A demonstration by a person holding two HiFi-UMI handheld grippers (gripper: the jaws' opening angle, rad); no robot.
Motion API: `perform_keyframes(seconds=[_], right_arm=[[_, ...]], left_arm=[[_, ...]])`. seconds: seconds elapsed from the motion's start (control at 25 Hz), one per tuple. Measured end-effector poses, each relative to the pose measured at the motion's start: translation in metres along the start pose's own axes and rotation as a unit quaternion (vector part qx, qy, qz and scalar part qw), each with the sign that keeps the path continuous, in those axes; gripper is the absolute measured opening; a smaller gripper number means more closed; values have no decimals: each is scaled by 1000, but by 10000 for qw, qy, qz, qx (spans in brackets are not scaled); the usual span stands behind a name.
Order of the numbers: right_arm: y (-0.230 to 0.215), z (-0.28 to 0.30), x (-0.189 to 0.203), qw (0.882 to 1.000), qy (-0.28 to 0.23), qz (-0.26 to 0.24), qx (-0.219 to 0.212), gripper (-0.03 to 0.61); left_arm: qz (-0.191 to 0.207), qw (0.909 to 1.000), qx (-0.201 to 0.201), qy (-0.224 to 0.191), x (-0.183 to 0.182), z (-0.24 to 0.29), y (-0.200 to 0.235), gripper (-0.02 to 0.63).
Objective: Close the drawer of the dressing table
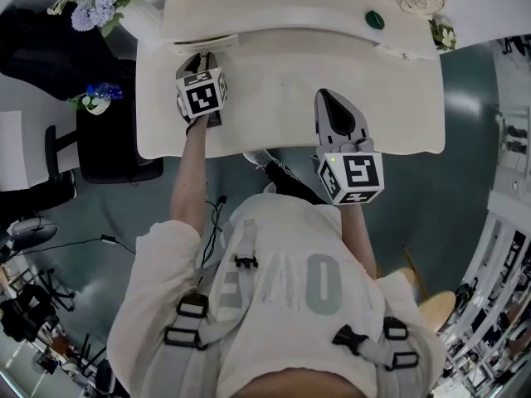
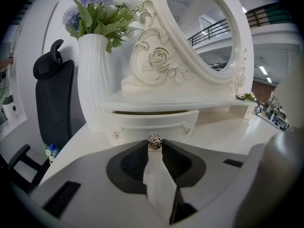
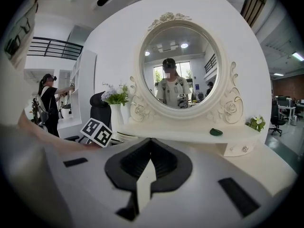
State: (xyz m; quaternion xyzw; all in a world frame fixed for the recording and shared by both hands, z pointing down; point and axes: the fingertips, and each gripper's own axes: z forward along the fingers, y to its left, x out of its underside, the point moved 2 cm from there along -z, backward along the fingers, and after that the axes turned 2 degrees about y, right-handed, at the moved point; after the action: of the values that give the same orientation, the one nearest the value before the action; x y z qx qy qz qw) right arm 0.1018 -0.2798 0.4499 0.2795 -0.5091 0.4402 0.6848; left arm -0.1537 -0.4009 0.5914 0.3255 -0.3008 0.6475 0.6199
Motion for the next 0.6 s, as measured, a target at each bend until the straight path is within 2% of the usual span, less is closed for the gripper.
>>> perform_keyframes(seconds=[0.6], right_arm=[[-8, 10, 6, 9999, 104, 89, 59, 6]], left_arm=[[72, 10000, -19, -61, -14, 17, 2, 101]])
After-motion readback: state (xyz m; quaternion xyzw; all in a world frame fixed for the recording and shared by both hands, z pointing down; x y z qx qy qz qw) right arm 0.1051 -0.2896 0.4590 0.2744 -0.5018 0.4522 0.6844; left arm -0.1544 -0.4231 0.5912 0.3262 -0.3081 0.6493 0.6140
